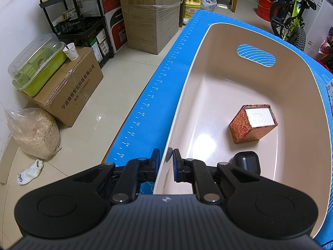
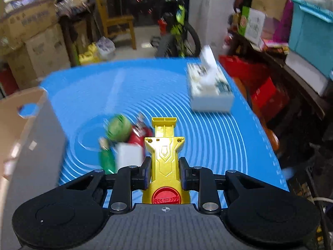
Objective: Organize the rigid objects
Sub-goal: 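Carry the yellow launcher into the bin and open the right gripper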
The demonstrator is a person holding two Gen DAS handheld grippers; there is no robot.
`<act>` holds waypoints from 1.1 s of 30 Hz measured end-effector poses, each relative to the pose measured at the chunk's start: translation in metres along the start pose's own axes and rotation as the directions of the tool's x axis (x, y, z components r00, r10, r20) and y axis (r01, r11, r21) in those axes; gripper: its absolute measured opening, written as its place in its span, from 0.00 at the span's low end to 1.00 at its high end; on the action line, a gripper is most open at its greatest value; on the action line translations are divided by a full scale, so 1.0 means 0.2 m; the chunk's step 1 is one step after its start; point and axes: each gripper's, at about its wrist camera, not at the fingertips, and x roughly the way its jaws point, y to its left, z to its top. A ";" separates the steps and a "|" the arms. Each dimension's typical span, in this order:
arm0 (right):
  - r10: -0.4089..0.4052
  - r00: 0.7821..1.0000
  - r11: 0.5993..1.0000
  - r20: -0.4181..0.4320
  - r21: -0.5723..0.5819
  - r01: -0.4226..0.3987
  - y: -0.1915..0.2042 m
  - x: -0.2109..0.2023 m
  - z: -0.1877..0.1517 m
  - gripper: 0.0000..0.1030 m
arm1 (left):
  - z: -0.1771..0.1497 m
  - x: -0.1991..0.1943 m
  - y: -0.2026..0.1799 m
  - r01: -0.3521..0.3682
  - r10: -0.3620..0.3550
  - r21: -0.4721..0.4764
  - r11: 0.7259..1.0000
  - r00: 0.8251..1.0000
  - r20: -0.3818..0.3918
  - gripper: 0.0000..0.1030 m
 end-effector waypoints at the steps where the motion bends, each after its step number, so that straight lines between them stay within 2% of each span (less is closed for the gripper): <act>1: 0.017 1.000 1.000 0.021 -0.006 -0.017 0.03 -0.03 0.02 0.34 | 0.00 0.00 0.00 0.000 0.000 0.000 1.000 1.000 0.000 0.15; 7: 0.144 0.981 0.987 0.131 -0.088 -0.133 0.26 -0.21 0.16 0.34 | 0.00 0.00 0.00 0.000 0.000 0.000 1.000 1.000 0.000 0.14; 13: 0.280 0.949 0.947 0.148 -0.205 -0.247 0.52 -0.30 0.20 0.35 | 0.00 0.00 0.00 0.000 0.000 0.000 1.000 1.000 0.000 0.14; 20: 0.374 0.926 0.897 0.048 -0.271 -0.349 0.77 -0.24 0.14 0.35 | 0.00 0.01 -0.01 0.002 -0.002 0.002 1.000 1.000 -0.004 0.14; 33: 0.383 0.909 0.837 -0.164 -0.355 -0.417 0.99 -0.10 -0.11 0.34 | 0.00 0.01 -0.01 0.003 -0.003 0.001 1.000 1.000 -0.004 0.14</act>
